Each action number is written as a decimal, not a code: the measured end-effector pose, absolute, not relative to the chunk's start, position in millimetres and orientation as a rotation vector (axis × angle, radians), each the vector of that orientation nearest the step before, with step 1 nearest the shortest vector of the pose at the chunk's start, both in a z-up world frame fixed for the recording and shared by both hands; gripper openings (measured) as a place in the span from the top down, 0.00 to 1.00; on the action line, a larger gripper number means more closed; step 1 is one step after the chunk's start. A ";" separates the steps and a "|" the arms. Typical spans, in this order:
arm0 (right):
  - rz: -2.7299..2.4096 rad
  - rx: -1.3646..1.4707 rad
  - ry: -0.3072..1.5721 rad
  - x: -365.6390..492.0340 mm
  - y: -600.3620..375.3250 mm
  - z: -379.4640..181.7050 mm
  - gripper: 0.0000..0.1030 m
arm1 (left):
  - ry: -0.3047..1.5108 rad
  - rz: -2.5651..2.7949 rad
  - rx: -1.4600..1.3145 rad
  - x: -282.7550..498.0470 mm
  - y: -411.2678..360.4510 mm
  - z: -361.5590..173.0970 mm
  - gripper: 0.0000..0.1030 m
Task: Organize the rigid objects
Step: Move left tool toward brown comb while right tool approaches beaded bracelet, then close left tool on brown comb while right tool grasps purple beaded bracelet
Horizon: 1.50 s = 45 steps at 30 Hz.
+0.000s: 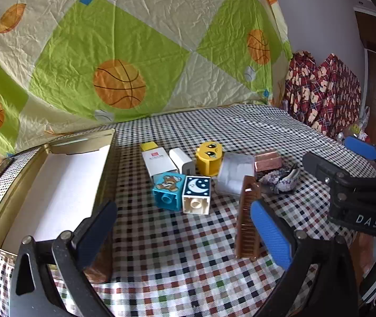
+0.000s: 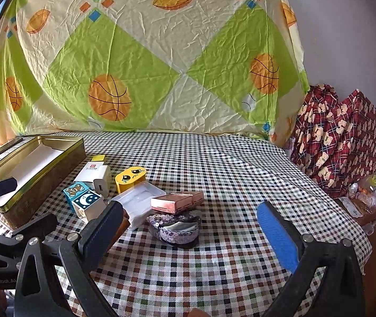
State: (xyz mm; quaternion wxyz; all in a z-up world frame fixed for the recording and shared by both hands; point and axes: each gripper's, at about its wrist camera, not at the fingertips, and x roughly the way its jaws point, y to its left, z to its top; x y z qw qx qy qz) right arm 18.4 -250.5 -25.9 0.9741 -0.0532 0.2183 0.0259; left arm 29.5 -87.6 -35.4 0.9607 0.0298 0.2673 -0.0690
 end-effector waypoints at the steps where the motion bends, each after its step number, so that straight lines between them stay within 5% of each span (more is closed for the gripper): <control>1: 0.045 -0.106 0.445 19.7 -252.7 -27.6 0.01 | 0.551 -0.149 0.065 31.9 -92.3 -37.2 0.00; 8: 0.031 -0.076 0.494 30.0 -272.3 -43.9 0.01 | 0.605 -0.209 0.124 43.0 -123.3 -46.5 0.01; 14: 0.025 -0.052 0.509 35.1 -285.4 -49.8 0.01 | 0.688 -0.259 0.174 59.4 -143.2 -54.9 0.20; 17: 0.045 -0.042 0.515 39.6 -286.7 -50.5 0.01 | 0.738 -0.292 0.182 66.4 -149.1 -61.2 0.36; 19: 0.063 -0.044 0.524 43.6 -284.5 -51.7 0.01 | 0.784 -0.320 0.169 71.3 -149.3 -67.2 0.76; 33: 0.209 -0.161 0.680 80.8 -244.9 -68.9 0.03 | 0.630 -0.288 0.090 52.4 -108.0 -53.8 0.77; 38: 0.260 -0.172 0.765 91.5 -240.6 -79.8 0.31 | 0.629 -0.296 0.032 57.3 -87.9 -52.9 0.77; 45: 0.298 -0.160 0.747 86.7 -241.7 -79.8 0.36 | 0.614 -0.308 -0.020 56.2 -77.1 -51.4 0.77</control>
